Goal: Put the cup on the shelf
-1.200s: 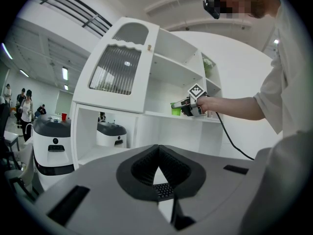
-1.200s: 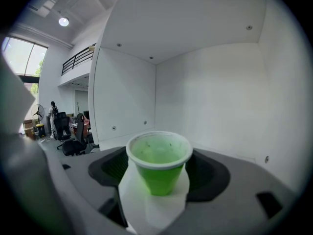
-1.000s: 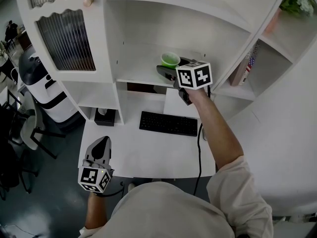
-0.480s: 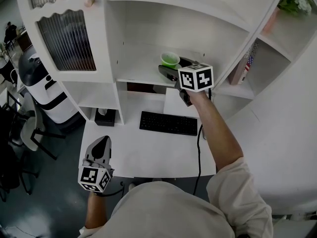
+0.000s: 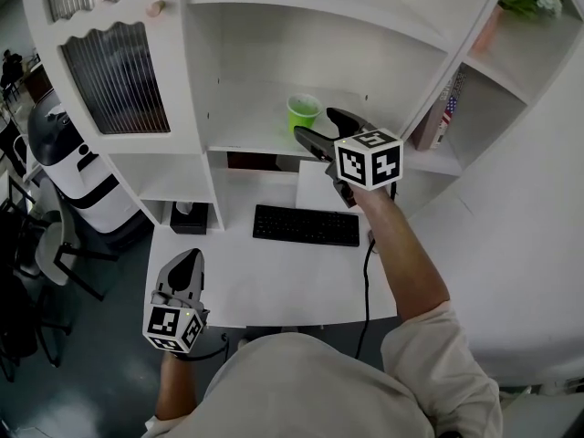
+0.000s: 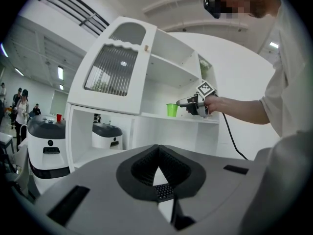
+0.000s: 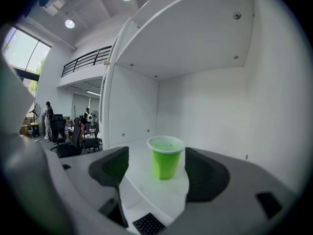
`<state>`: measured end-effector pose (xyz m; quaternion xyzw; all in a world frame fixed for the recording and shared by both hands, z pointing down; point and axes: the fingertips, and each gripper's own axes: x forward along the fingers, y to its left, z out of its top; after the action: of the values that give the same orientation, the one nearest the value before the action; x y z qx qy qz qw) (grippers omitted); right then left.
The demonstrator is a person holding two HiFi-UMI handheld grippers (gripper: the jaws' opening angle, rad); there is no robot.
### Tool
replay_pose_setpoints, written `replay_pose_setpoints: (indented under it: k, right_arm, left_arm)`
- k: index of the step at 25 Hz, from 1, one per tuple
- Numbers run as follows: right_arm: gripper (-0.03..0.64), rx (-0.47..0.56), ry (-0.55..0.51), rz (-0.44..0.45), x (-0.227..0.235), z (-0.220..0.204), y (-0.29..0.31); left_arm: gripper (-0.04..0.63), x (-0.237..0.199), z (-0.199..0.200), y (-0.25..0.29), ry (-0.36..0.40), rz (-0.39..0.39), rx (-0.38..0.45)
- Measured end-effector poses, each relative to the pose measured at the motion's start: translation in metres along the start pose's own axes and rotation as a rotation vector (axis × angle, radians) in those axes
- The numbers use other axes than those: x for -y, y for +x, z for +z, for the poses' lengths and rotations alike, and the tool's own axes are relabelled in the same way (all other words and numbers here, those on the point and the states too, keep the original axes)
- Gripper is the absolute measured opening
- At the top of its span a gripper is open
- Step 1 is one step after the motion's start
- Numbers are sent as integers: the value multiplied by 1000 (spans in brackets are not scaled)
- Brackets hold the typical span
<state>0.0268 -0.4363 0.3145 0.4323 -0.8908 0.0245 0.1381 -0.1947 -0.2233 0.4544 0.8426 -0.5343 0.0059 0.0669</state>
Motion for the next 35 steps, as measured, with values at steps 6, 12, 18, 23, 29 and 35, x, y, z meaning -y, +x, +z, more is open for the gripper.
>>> replay_pose_setpoints:
  k: [6,12,18,23,29,35]
  right_arm:
    - [322,59,-28,0,-16,4,-35]
    - [270,110,-41,-15,-29,2,-70]
    - [224,145,-59,-43,-40,-5,-100]
    - [169,172,-50,-58,-49,-20,-126]
    - [118,195,-42,-93,-58,-38,-152]
    - [71,201,-21,-125,-61,-57,-173]
  left_arm:
    - [0,5,1,6,3,-29,0]
    - [0,10,2,12,9,-56,-3]
    - [0,14,4,18,18,-81,-6]
    - [0,17,7,22,27,-93,-5]
    - [0,20,8,25,32,-108,-8]
    - [0,26,9,27,36,-120,-10]
